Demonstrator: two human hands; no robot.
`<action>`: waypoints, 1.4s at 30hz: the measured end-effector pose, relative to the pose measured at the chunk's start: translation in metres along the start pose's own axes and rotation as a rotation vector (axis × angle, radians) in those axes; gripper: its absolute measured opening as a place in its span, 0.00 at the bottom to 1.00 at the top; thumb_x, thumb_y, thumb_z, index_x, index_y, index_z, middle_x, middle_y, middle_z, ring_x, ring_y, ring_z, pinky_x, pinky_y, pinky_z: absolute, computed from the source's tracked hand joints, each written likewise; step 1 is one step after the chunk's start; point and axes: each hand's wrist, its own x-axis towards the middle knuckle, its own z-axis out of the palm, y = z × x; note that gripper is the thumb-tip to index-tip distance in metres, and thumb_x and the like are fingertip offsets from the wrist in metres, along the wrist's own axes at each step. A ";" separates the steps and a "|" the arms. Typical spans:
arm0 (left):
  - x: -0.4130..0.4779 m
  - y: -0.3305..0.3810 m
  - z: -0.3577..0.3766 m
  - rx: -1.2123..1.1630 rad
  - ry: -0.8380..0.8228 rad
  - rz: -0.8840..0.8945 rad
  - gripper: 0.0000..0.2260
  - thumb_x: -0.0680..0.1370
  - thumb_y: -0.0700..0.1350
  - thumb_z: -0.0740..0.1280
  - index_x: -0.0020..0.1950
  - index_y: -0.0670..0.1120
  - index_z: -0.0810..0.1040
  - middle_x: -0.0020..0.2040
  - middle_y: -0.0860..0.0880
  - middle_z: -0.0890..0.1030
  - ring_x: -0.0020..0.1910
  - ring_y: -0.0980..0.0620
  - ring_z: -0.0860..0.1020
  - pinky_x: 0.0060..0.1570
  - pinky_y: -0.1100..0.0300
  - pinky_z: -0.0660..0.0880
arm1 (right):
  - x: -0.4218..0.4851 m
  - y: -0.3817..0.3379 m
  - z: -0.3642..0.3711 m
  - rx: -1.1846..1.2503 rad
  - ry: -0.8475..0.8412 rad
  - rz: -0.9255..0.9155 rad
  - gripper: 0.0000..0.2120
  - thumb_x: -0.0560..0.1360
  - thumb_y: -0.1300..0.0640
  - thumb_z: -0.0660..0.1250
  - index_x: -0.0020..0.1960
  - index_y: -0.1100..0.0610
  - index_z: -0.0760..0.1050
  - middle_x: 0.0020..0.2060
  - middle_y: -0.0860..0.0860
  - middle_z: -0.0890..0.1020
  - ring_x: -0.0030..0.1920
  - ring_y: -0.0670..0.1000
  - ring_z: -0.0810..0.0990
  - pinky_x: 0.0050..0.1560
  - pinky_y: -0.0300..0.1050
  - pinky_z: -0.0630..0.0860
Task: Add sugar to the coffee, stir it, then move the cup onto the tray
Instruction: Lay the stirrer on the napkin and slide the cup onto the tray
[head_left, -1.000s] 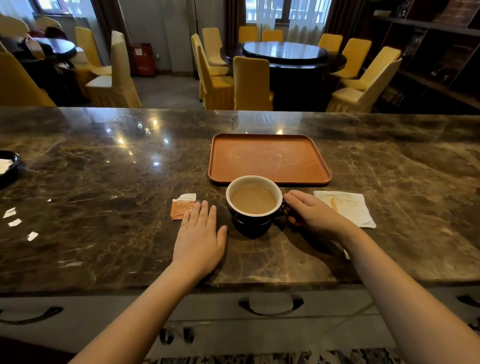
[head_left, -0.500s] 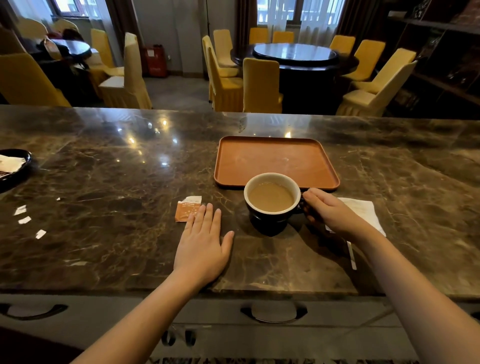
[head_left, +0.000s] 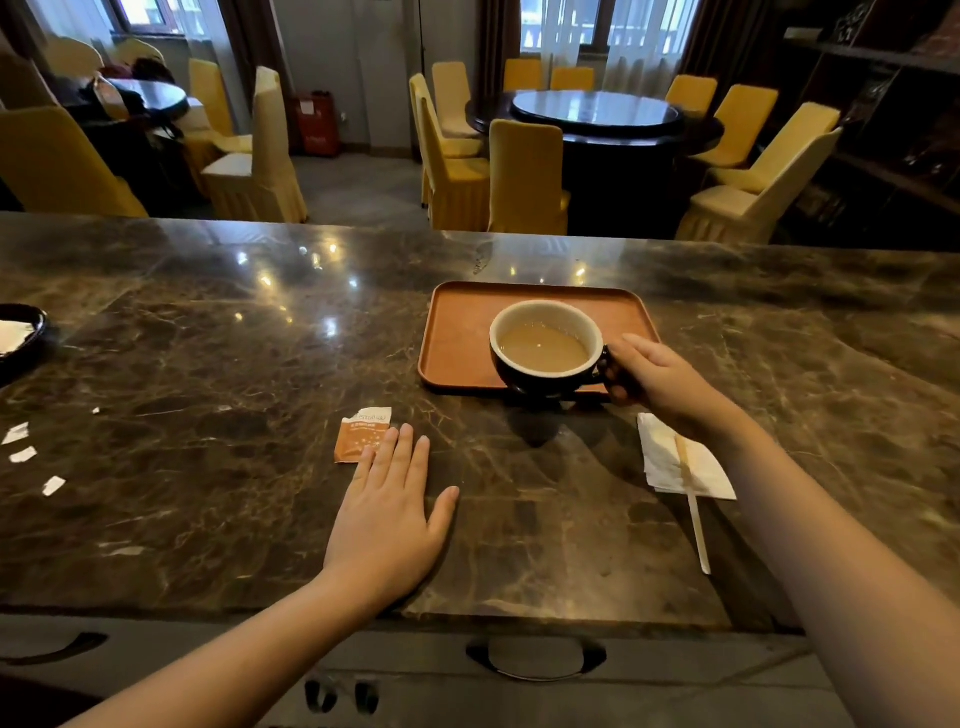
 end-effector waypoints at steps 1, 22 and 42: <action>0.000 0.000 0.000 -0.005 0.005 -0.002 0.35 0.71 0.64 0.34 0.73 0.47 0.46 0.75 0.47 0.46 0.72 0.54 0.40 0.69 0.56 0.38 | 0.006 -0.001 -0.002 0.013 -0.003 -0.008 0.13 0.80 0.54 0.54 0.40 0.58 0.66 0.32 0.51 0.69 0.28 0.44 0.68 0.29 0.34 0.68; -0.002 0.004 -0.001 -0.042 0.070 -0.016 0.30 0.75 0.62 0.46 0.71 0.46 0.56 0.72 0.48 0.54 0.72 0.51 0.50 0.67 0.63 0.35 | 0.092 0.027 -0.022 0.076 -0.004 0.001 0.11 0.79 0.54 0.54 0.45 0.60 0.68 0.33 0.51 0.68 0.30 0.46 0.67 0.31 0.38 0.65; -0.002 0.005 -0.004 -0.065 0.047 -0.010 0.29 0.75 0.61 0.47 0.72 0.46 0.54 0.73 0.49 0.53 0.73 0.53 0.48 0.68 0.61 0.38 | 0.102 0.031 -0.017 0.143 -0.074 0.026 0.10 0.79 0.51 0.55 0.49 0.57 0.69 0.33 0.50 0.69 0.28 0.45 0.67 0.28 0.35 0.67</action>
